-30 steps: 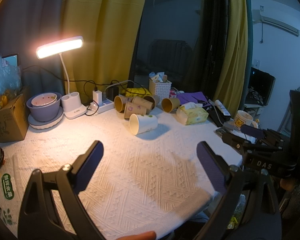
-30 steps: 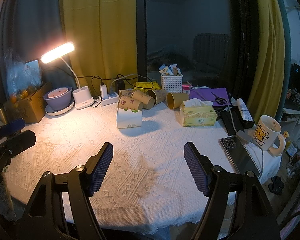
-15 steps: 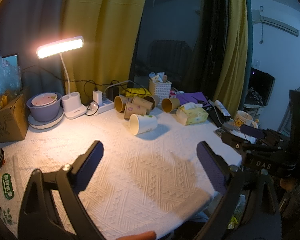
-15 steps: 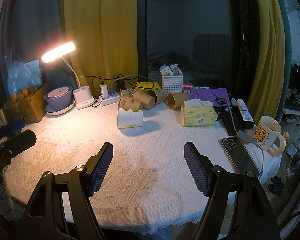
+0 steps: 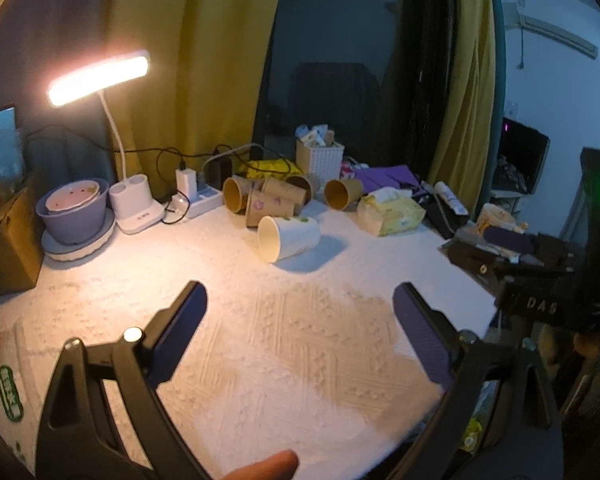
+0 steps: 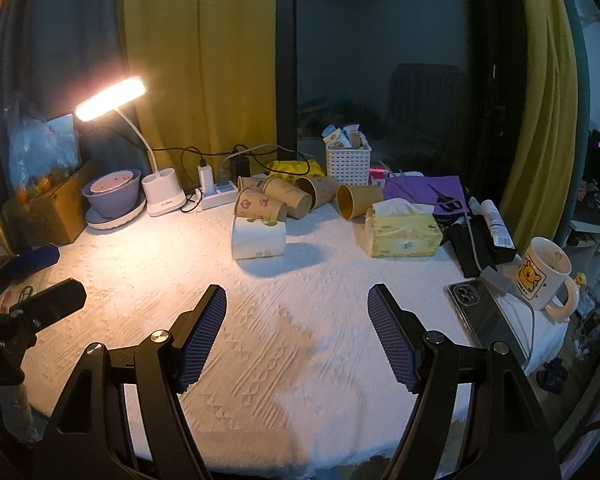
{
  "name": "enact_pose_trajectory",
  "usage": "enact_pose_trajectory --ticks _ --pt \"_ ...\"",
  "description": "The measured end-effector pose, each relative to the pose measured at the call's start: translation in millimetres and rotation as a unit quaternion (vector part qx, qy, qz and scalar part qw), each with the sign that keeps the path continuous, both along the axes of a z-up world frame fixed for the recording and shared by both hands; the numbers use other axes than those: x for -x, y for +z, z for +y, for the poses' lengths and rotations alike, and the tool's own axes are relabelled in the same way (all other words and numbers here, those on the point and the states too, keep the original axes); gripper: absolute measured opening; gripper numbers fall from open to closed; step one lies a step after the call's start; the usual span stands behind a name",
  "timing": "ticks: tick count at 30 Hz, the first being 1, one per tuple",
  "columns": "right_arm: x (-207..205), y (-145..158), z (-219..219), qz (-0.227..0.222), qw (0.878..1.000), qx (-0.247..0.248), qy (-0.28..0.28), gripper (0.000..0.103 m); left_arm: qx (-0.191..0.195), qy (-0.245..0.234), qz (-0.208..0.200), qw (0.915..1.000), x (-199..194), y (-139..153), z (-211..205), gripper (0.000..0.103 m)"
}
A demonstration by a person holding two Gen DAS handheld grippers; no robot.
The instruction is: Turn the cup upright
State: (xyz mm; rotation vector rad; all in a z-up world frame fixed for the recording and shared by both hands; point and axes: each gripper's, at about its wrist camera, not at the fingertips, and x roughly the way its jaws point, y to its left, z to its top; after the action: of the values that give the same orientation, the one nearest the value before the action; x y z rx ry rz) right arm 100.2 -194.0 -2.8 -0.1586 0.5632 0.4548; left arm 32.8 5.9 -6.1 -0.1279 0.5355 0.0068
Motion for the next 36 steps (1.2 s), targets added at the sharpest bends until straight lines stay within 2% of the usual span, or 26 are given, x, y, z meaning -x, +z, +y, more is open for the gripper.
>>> enact_pose_trajectory --ticks 8,11,18,26,36 --pt "-54.0 -14.4 2.5 0.027 1.000 -0.002 -0.014 0.077 -0.049 -0.032 0.037 0.9976 -58.5 -15.8 8.5 0.095" --pt "-76.2 -19.7 2.2 0.037 0.999 -0.002 -0.017 0.077 -0.083 -0.054 0.050 0.9939 -85.1 -21.5 6.3 0.095" --pt "-132.6 -30.4 3.5 0.058 0.998 -0.004 -0.024 0.077 -0.123 -0.097 0.089 0.9836 -150.1 -37.3 4.2 0.095" --pt "-178.9 -50.6 8.2 0.089 0.996 -0.006 -0.019 0.077 -0.204 -0.150 0.120 0.9600 -210.5 -56.3 -4.5 0.095" --pt "-207.4 -77.5 12.0 0.128 0.992 -0.013 -0.012 0.077 -0.270 -0.225 0.188 0.9171 -271.9 -94.7 -14.2 0.095"
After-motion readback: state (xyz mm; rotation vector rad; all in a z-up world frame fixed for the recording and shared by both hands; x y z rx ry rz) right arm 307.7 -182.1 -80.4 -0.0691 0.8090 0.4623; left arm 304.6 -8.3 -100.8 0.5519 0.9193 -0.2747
